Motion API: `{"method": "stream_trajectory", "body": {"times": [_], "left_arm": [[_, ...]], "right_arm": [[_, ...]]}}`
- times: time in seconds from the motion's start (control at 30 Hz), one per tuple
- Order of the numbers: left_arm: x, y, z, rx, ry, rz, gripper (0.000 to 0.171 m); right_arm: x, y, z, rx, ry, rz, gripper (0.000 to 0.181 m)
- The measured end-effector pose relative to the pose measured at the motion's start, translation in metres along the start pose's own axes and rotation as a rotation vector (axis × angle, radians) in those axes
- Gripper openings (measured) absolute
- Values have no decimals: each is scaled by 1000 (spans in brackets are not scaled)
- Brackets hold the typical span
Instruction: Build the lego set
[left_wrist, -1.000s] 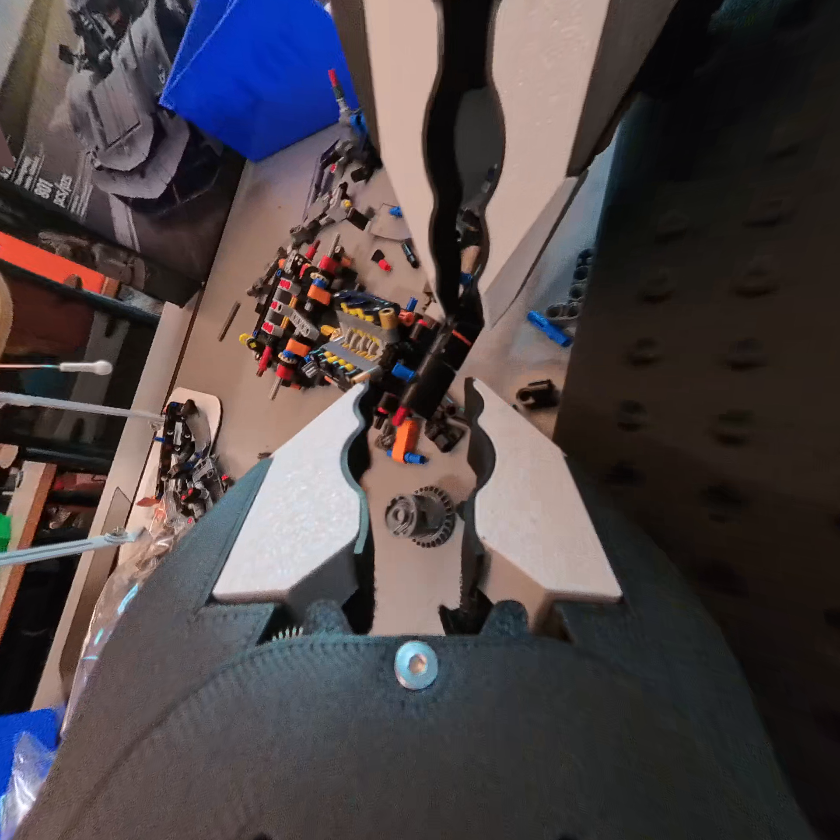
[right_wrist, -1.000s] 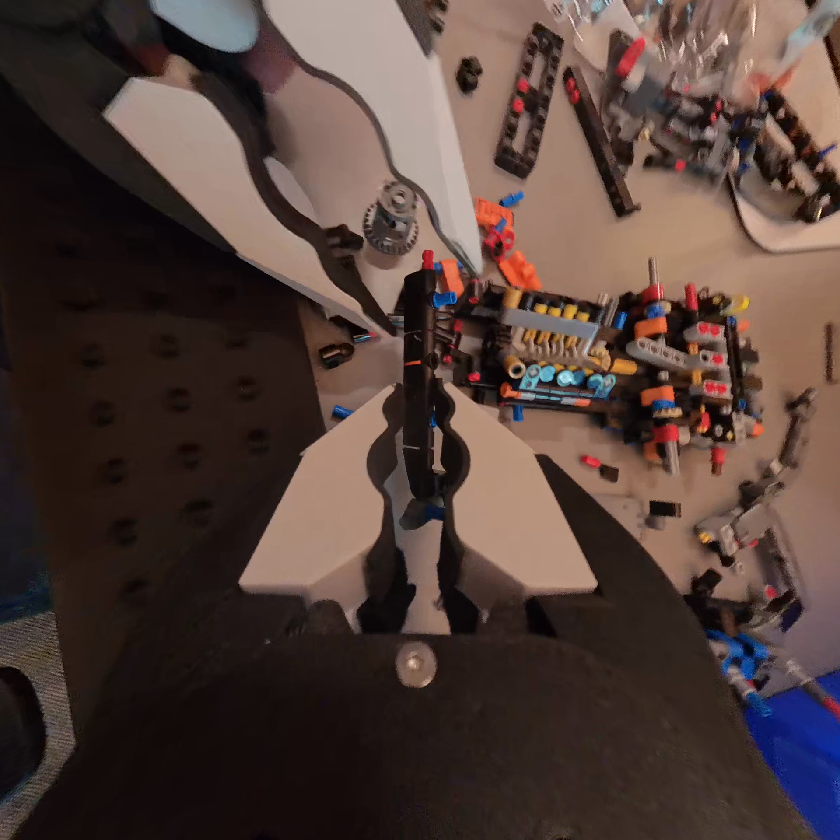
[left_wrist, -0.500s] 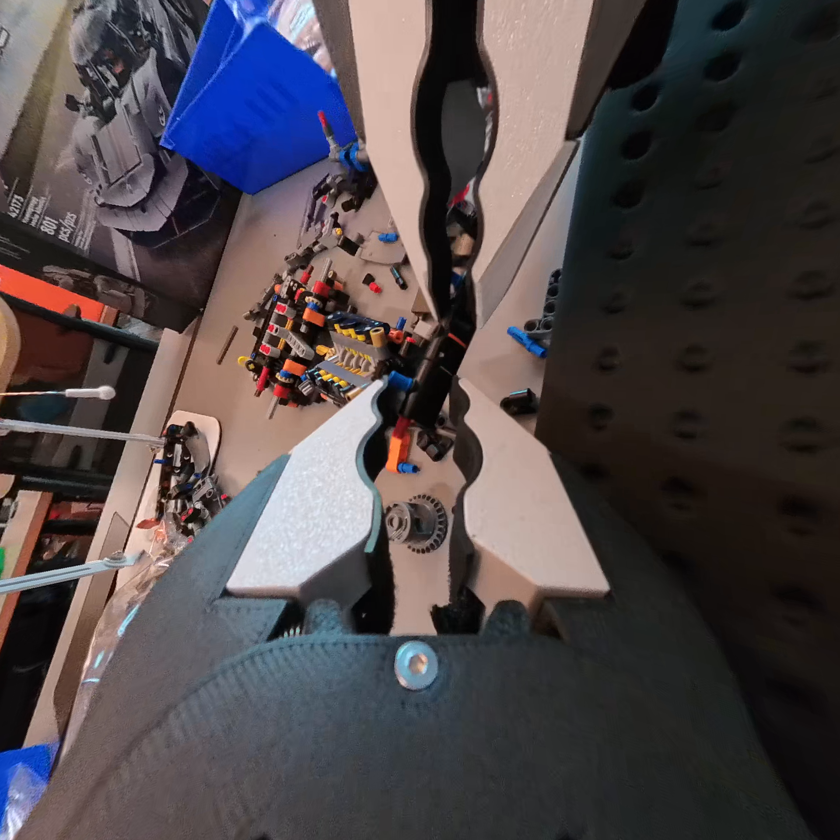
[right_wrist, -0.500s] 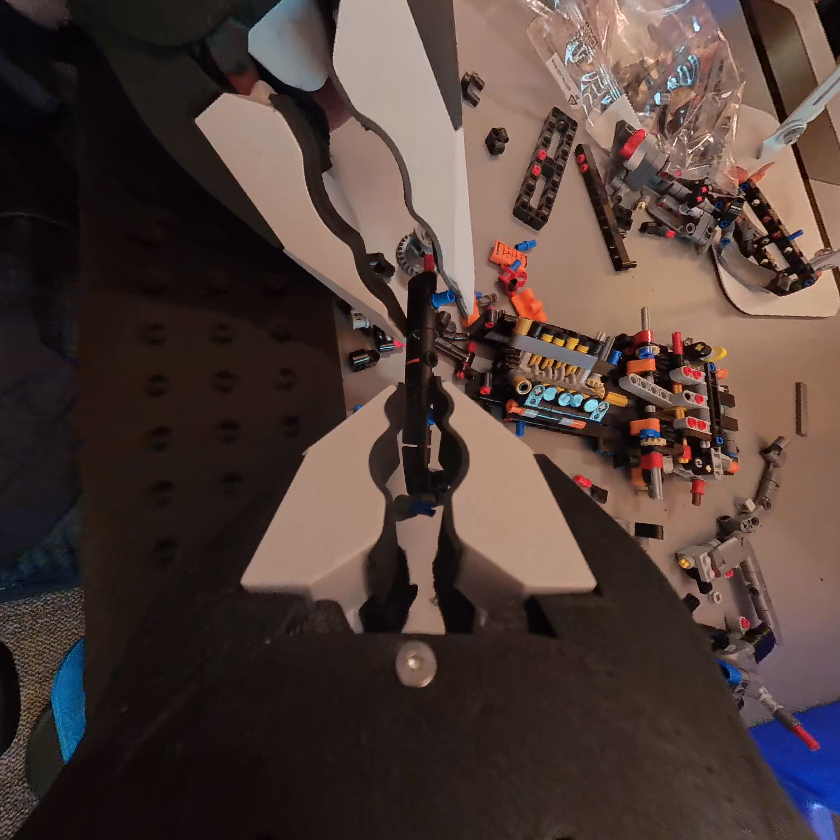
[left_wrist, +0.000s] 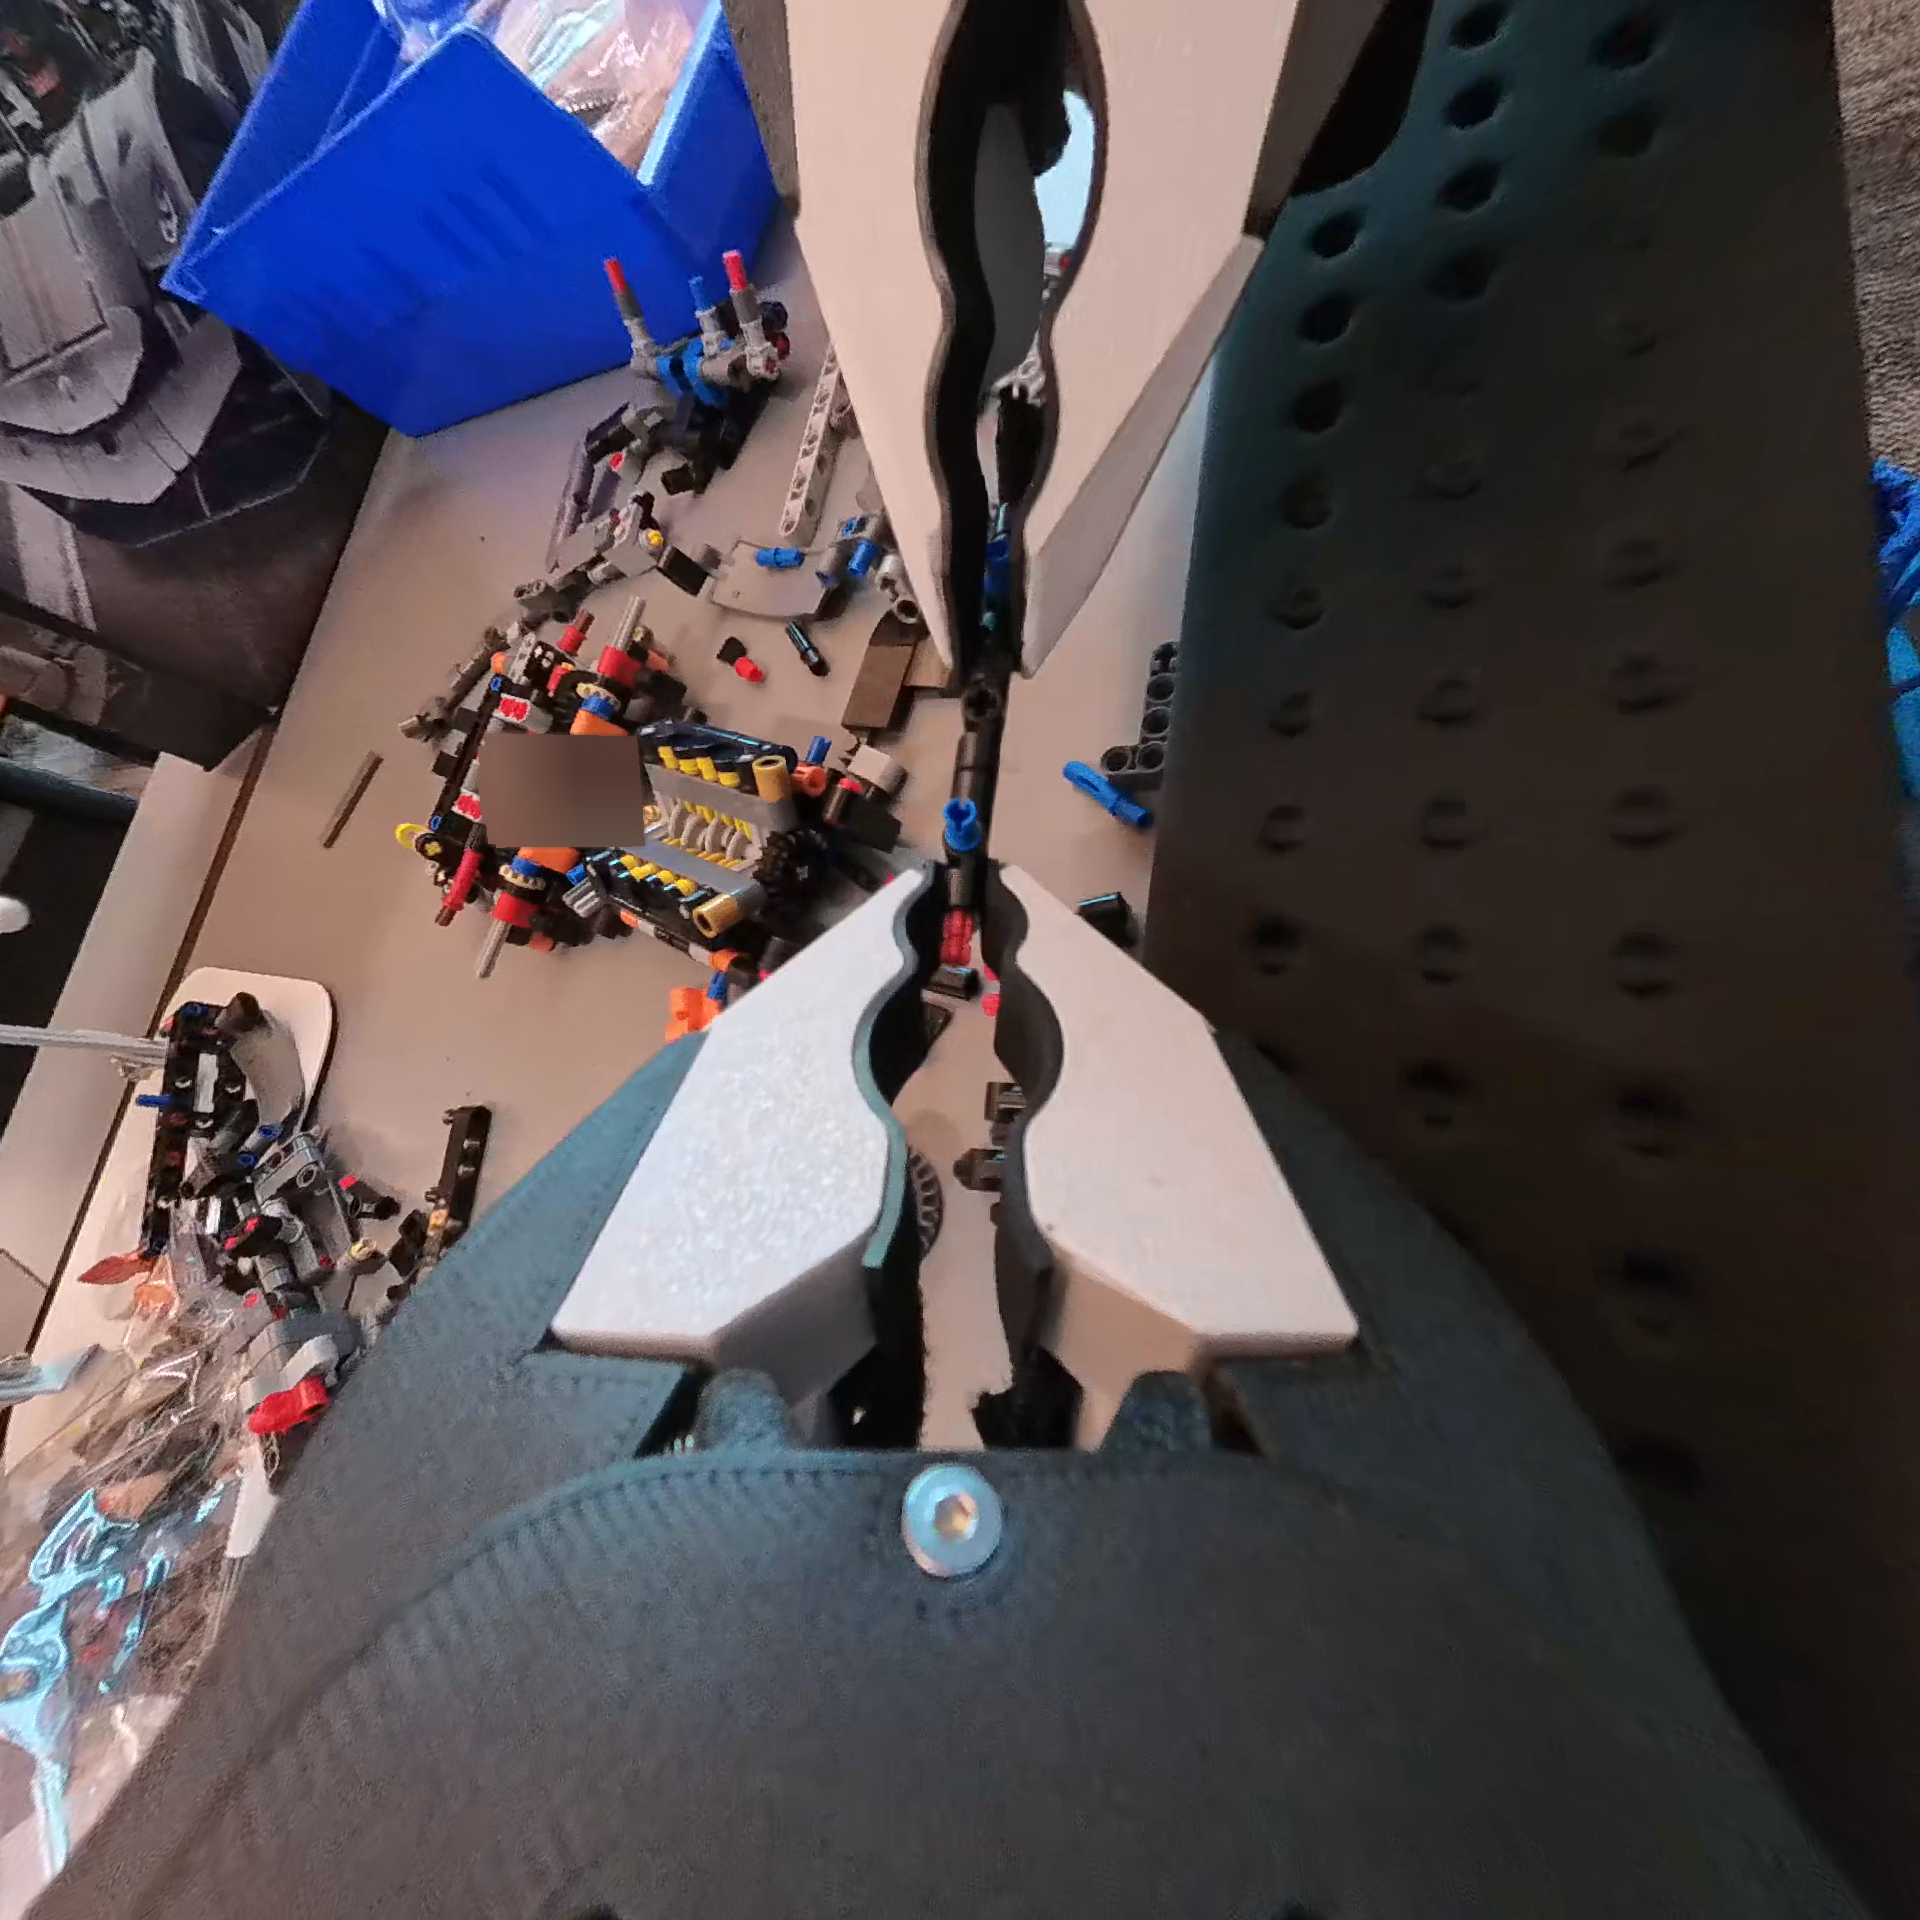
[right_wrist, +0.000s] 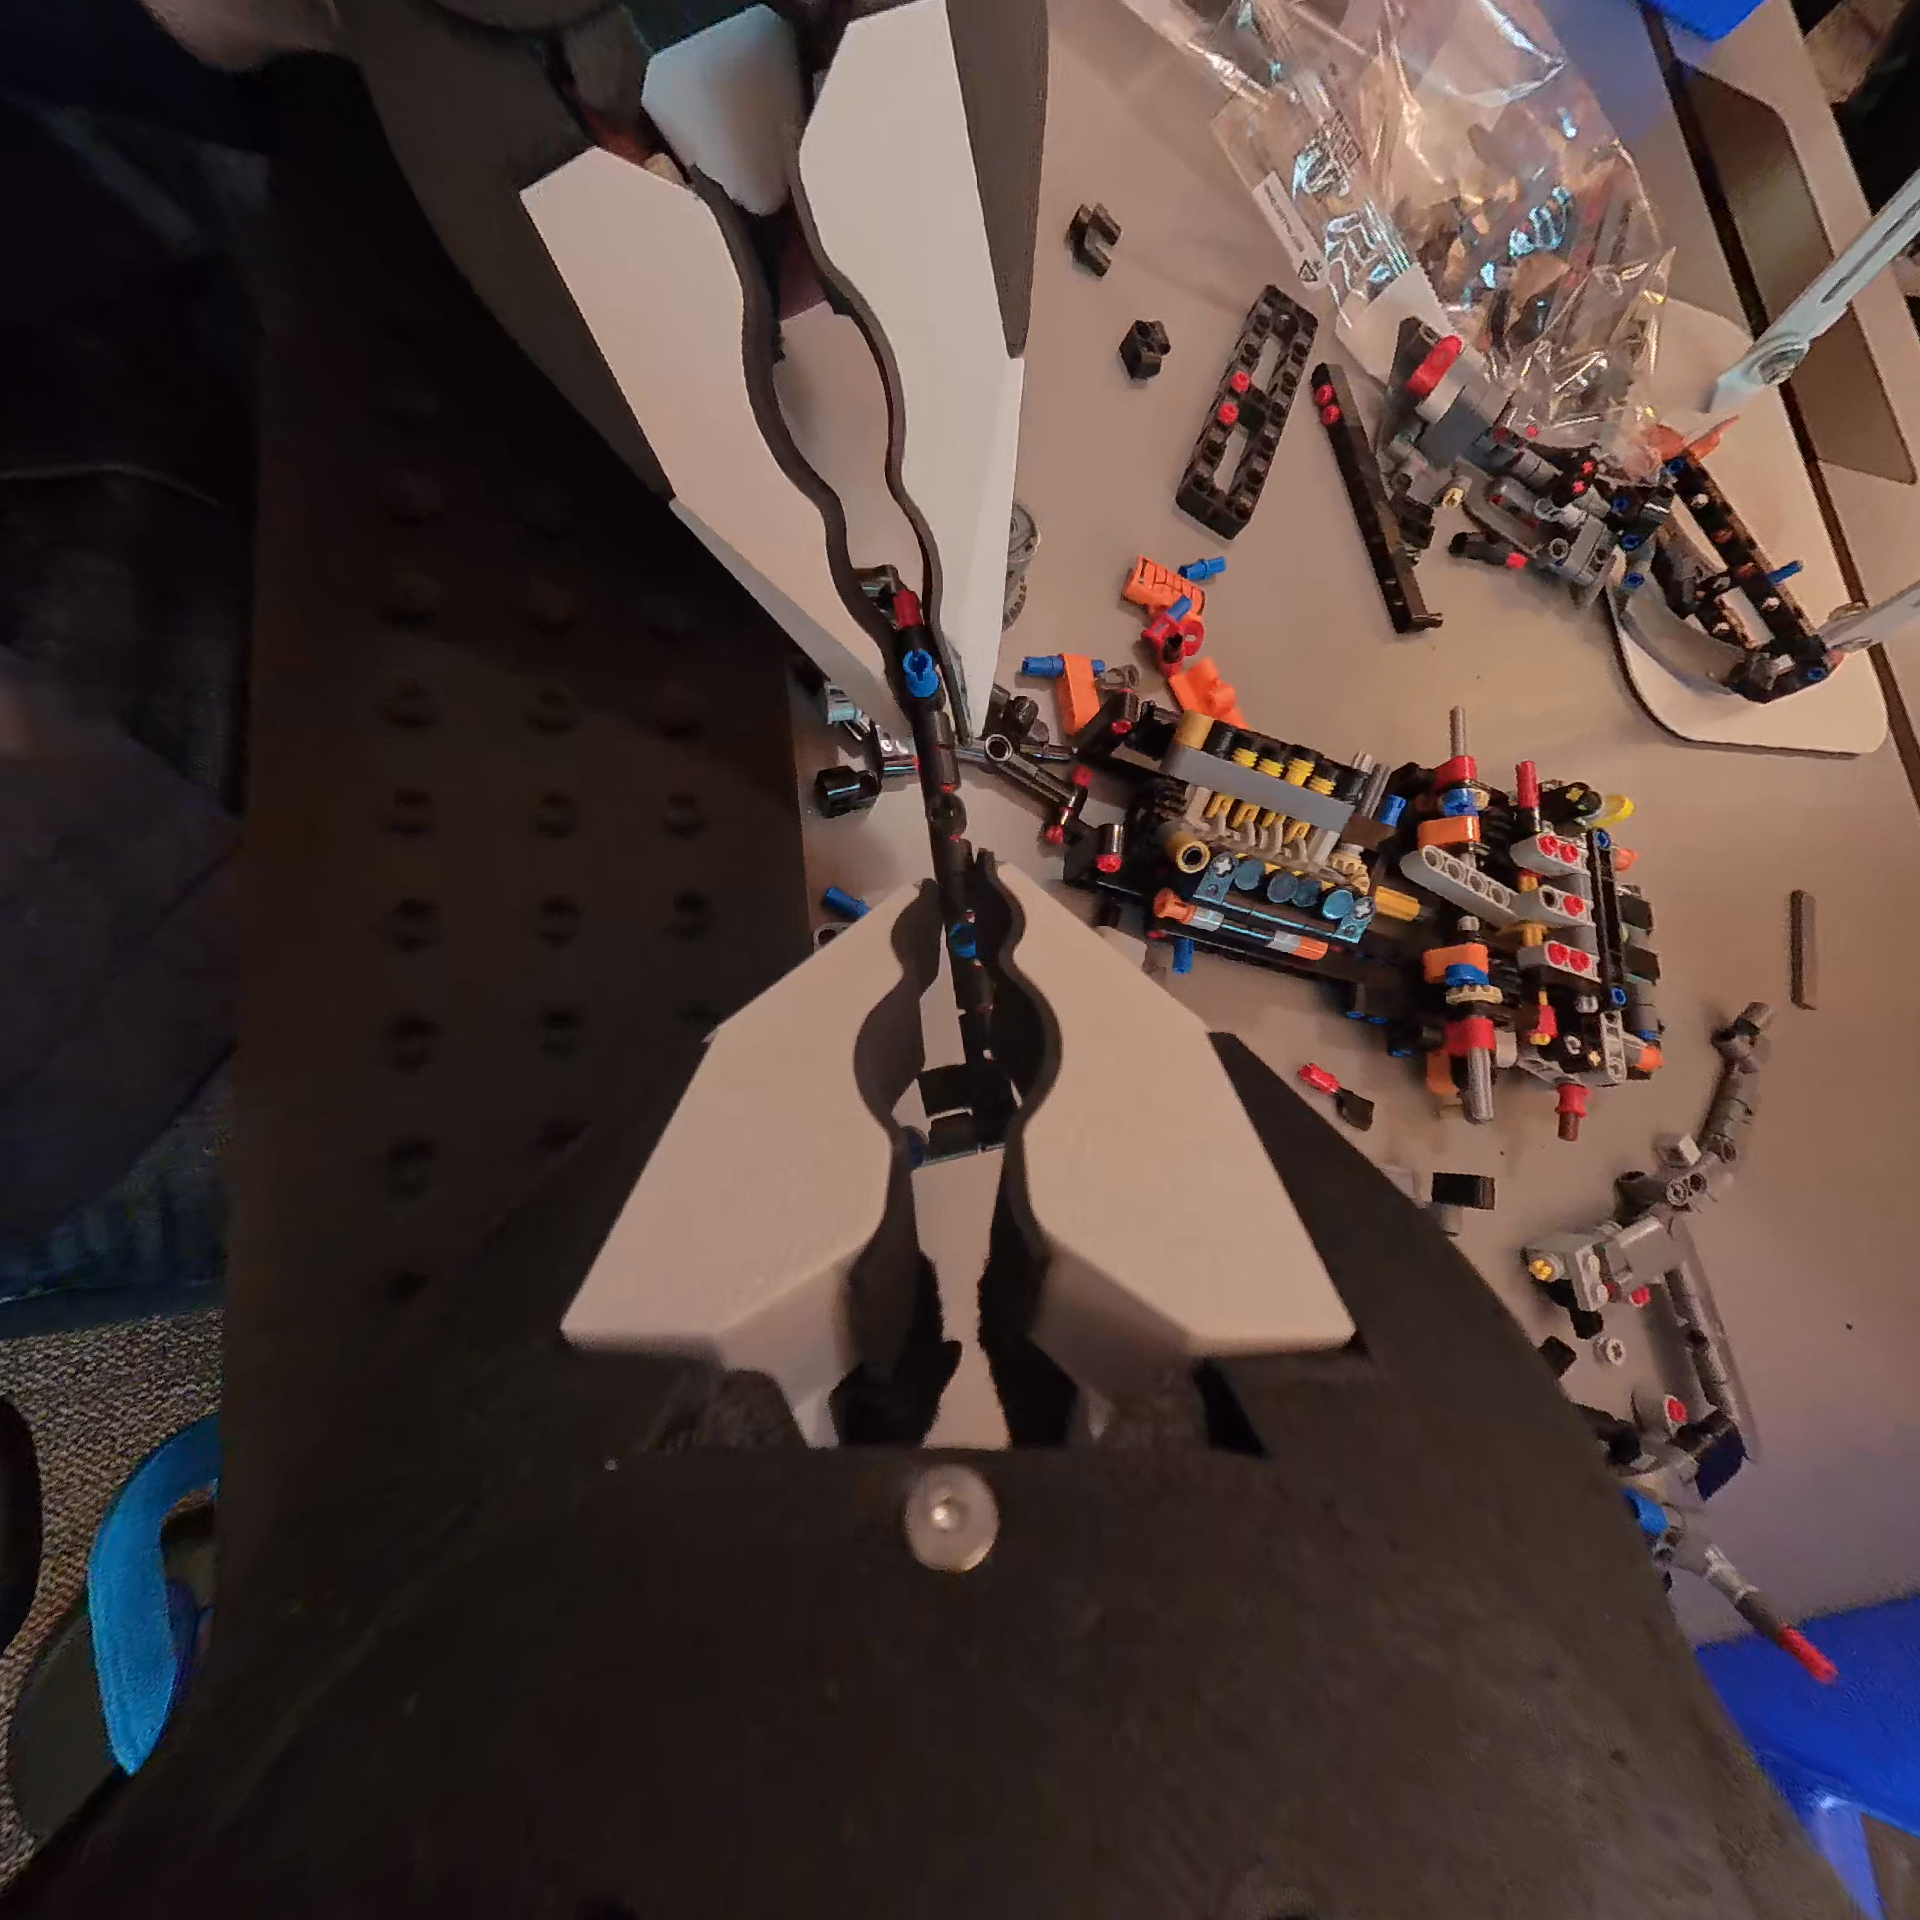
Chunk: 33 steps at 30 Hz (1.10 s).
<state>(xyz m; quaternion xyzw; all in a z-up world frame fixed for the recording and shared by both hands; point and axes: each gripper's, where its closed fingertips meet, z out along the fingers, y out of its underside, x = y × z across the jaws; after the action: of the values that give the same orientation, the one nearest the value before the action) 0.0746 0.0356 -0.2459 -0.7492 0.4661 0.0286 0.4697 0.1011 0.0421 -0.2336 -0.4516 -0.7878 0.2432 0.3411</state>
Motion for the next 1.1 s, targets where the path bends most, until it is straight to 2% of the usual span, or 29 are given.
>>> {"method": "stream_trajectory", "body": {"times": [0.2,0.23,0.27,0.3,0.37,0.4,0.47,0.57,0.63,0.83,0.97,1.1], "left_arm": [[4,-3,-3,28,33,-5,5],[3,-2,-3,24,30,-7,5],[-6,11,-5,-37,-13,-17,4],[-13,24,-10,-65,-27,-41,4],[-15,1,-28,114,22,-140,4],[-14,-1,-26,110,22,-141,4],[-9,12,-10,-3,6,-75,4],[-14,7,-12,40,0,-104,4],[-14,6,-13,42,-13,-90,4],[-6,-1,-9,46,-18,-19,4],[-5,-4,-10,55,-20,-4,4],[-4,-3,-9,47,-18,1,4]], "right_arm": [[-3,0,-3,14,-16,-8,4],[0,8,-4,-26,2,-2,4],[8,28,-7,-119,39,14,3],[13,41,-12,-137,51,41,3],[14,17,-28,71,39,77,3],[20,14,-31,43,82,60,4],[15,5,-24,39,74,22,4],[11,32,6,-90,33,56,6],[14,39,11,-143,44,80,12],[5,-13,10,53,9,83,10],[0,-22,18,67,0,53,10],[0,-24,19,52,27,13,3]]}}
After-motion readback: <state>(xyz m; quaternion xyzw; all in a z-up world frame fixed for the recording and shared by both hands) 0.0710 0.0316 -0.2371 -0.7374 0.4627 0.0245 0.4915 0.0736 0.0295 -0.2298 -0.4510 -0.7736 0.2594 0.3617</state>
